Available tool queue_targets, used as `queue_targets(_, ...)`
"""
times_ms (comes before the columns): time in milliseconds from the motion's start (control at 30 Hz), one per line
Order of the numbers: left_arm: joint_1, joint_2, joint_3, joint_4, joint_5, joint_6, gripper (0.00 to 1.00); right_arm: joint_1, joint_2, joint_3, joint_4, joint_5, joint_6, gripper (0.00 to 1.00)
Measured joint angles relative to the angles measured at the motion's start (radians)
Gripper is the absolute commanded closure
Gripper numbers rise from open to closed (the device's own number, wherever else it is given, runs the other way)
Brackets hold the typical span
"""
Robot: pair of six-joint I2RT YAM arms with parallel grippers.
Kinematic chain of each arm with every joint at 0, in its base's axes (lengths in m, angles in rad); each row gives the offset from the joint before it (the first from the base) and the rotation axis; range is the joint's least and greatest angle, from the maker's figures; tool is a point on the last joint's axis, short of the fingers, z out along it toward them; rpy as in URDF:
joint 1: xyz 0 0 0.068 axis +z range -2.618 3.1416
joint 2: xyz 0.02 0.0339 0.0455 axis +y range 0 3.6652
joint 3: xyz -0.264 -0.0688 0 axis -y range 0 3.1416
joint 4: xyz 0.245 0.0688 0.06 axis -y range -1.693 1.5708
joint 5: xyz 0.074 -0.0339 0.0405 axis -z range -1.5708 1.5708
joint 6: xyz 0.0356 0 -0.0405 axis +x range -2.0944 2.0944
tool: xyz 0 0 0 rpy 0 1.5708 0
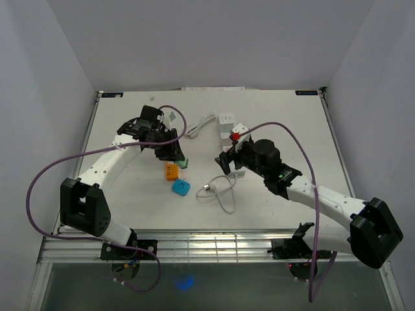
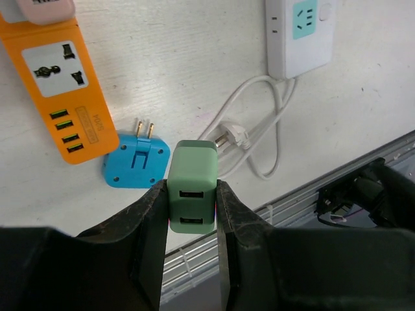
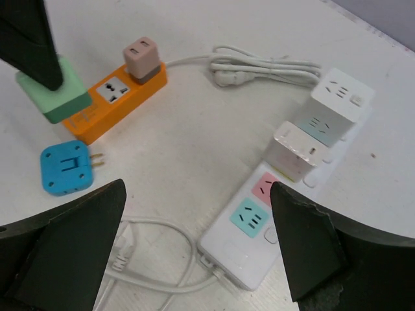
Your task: Insert the plug
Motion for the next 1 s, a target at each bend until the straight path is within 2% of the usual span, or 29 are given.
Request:
queue_targets(367,0.0,0.035,0.045,-0.017,-0.182,-0.005,1.0,-0.057,-0.065,-0.141,0.115,0.18,0.111,0.05)
queue_targets(667,0.0,0.059,0.036,0.002,-0.262,-0.035,1.0,-0.059,-0.08,-0.217,0.184,0.261,0.164,0.05)
queue_targets(1000,0.0,0.105,0.016,0.067,-0.325,-0.04,1.0,-0.066,-0.1,-0.234,0.212,0.283,0.188,0.05)
